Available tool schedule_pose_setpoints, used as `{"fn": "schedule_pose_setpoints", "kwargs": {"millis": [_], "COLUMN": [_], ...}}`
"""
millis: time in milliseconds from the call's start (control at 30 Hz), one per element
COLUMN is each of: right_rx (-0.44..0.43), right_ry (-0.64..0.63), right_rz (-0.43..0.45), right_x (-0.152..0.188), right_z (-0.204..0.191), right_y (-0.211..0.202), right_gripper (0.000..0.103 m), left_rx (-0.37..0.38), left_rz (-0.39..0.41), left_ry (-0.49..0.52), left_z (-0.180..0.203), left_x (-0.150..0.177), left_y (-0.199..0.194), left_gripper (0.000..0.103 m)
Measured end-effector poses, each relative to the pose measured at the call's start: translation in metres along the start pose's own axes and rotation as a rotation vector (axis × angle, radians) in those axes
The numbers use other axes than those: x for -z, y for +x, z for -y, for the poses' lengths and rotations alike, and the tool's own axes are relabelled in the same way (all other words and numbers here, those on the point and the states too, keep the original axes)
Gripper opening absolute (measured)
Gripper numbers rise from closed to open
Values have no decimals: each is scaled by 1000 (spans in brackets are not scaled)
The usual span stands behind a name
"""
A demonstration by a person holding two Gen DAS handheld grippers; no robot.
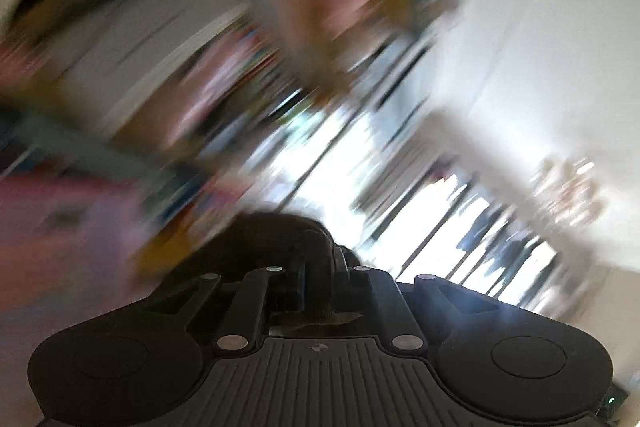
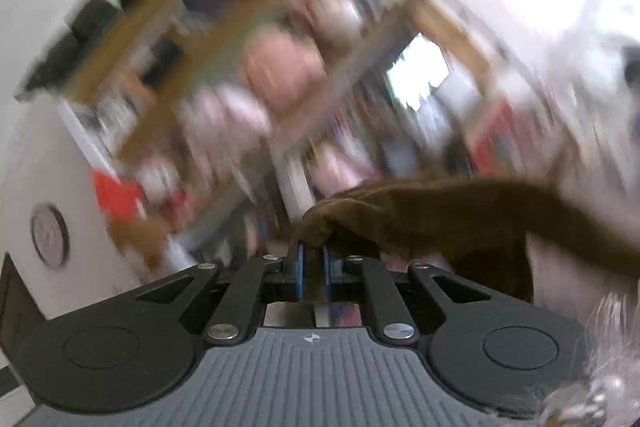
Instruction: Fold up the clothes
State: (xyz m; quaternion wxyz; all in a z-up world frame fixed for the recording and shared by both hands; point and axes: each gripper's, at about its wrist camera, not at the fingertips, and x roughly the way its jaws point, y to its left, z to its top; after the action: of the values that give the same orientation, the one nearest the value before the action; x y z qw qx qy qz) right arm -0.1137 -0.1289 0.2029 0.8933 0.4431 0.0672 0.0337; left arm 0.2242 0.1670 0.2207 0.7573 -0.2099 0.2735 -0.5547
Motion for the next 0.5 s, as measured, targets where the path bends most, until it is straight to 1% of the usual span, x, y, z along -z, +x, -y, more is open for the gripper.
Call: {"fn": "schedule_pose_setpoints", "kwargs": {"millis": [100,167,200,267,333,400,500], "right_rx": [143,249,285,346,365,362,338], "right_ry": [147,241,277,344,353,331,309], "right_rz": [-247,-407,-466,-572,-624,-642,-668], "right_x": [78,136,158,199,220,229,239], "right_z": [52,88,100,121,125,119,109], "right_y": [33,56,64,79,90,102,121], "right_gripper": [9,9,9,9,9,9,9], "left_rx": [-219,-353,-419,-517,-560,-573,-576], "left_rz": [-199,-305,-357,-415,-407,-376,-332], "left_ry": [-138,-200,-229,-260,-281,-291,-217], "left_z": [-77,-116,-135,-161,-175,-180,-176], "left_x": [70,113,134,163,172,175,160], "left_y": [-6,-10,-12,-17,-24,-26,-27], "left_gripper": [10,10,10,10,10,10,10]}}
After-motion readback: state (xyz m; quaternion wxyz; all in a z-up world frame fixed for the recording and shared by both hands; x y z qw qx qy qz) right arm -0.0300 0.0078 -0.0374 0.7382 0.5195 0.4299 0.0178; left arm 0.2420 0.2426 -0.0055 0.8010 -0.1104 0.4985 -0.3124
